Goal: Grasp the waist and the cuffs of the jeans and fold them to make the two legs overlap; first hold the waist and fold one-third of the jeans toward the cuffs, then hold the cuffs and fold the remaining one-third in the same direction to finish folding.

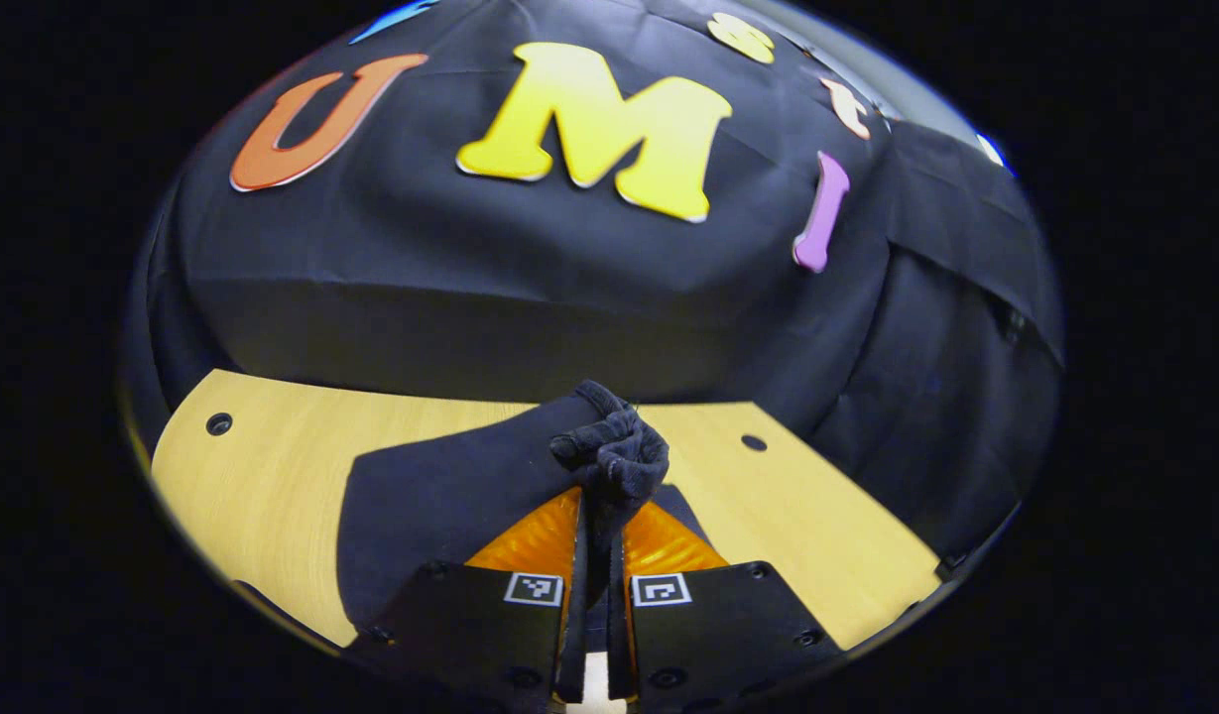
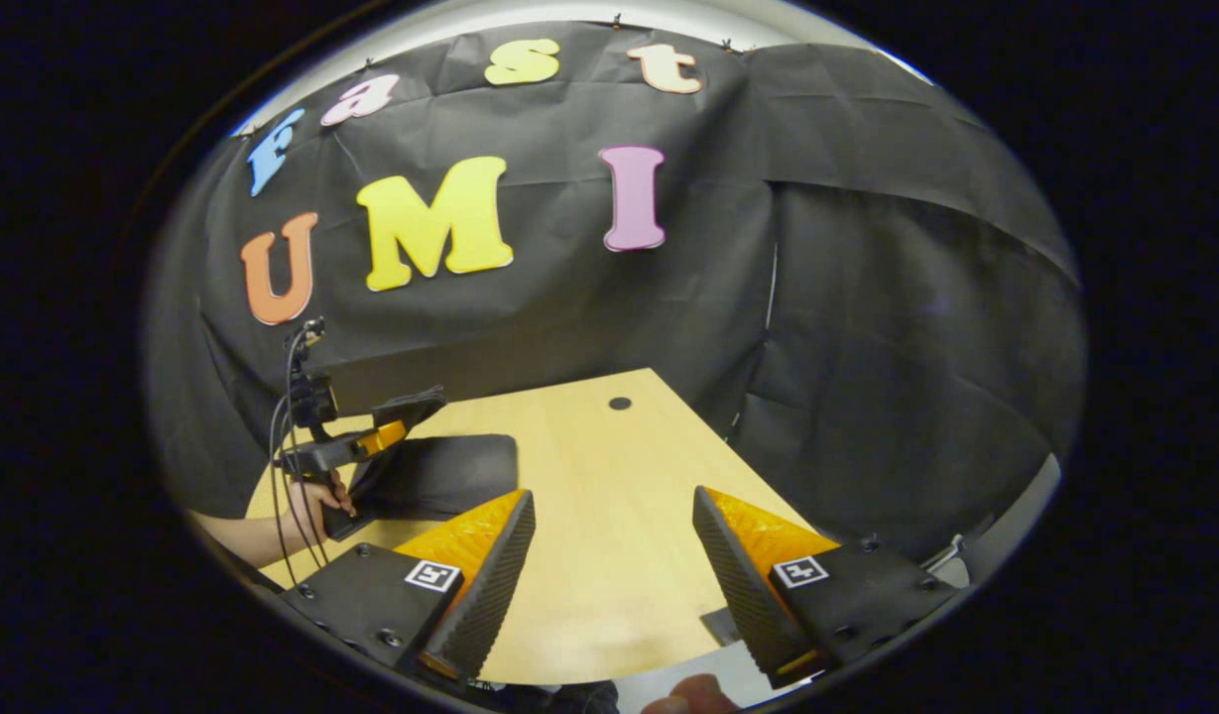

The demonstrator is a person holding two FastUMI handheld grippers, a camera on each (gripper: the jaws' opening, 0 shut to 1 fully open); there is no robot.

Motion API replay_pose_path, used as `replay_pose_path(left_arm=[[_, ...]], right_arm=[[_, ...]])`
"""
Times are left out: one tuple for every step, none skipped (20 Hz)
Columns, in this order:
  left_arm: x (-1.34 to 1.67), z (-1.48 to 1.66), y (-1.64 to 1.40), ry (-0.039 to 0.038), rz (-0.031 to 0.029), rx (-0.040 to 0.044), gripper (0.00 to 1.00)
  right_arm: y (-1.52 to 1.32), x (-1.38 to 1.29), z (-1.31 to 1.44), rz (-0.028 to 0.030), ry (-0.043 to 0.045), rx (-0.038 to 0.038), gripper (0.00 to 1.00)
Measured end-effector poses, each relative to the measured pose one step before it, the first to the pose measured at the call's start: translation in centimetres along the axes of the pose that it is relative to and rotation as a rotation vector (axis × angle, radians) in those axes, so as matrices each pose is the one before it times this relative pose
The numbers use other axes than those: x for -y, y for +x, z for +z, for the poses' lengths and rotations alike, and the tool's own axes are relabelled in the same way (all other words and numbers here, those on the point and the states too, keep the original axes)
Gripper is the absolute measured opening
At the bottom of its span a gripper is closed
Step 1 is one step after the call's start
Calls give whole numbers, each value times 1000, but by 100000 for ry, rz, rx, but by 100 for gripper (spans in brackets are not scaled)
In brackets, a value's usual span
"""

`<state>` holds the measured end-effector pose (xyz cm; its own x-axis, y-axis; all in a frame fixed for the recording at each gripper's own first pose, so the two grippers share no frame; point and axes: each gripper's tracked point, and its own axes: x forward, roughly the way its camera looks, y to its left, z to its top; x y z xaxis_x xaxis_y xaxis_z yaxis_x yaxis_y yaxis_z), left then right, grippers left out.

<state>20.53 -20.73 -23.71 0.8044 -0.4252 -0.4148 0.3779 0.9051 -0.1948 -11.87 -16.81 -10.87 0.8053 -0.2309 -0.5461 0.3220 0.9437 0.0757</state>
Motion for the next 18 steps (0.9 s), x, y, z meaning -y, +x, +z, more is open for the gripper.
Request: replay_pose_path(left_arm=[[520, -1795, 1002, 1094, -32, -3446, 11], [139, -1677, 910, -779, 471, -3561, 12], [21, -1060, 582, -2023, 719, -3336, 12], [-97, -634, 265, -3795, 538, -1594, 12], [99, -502, 396, -4227, 493, -99, 12], [80, 34, 38, -4125, -22, 261, 13], [96, -126, -58, -3332, 113, 434, 14], [56, -100, 36, -2560, 246, -94, 17], [51, -164, -149, -1708, -278, -164, 18], [188, -92, -213, -1631, -383, -483, 23], [329, -51, 8, -1602, 22, -784, 29], [483, -43, -189, -448, 438, 268, 37], [474, 100, -486, 77, -242, 244, 48], [706, 35, -304, 299, -766, -190, 60], [618, 59, -633, 226, -281, -156, 73], [822, -28, -680, 70, -1114, -649, 93], [664, 442, -1133, 435, -998, 561, 93], [292, 719, -1062, 583, 561, 1547, 93]], right_arm=[[174, 678, -152, -1458, 414, -912, 98], [353, 447, 8, -1055, 111, -645, 98], [352, 238, -65, -448, -60, -736, 98], [379, 98, -114, 150, -520, -823, 98], [297, -37, -211, 166, -682, -815, 98], [455, -230, -30, 791, -657, -617, 94], [378, -284, -9, 992, -716, -697, 98], [462, -310, 171, 1100, -875, -376, 100], [571, -371, 78, 1383, -640, -231, 100], [613, -506, 327, 1863, -636, -212, 94], [509, -400, 165, 1730, -468, -19, 94], [619, -376, 217, 1739, -637, -157, 94], [624, -309, 148, 1757, -688, 55, 94], [546, -390, 440, 1688, -458, 628, 94], [516, -428, 616, 1990, -638, 1078, 94], [442, -541, 647, 2008, -544, 1220, 94], [507, -790, 697, 2497, -715, 1630, 94], [481, -897, 908, 2689, -896, 1977, 98]])
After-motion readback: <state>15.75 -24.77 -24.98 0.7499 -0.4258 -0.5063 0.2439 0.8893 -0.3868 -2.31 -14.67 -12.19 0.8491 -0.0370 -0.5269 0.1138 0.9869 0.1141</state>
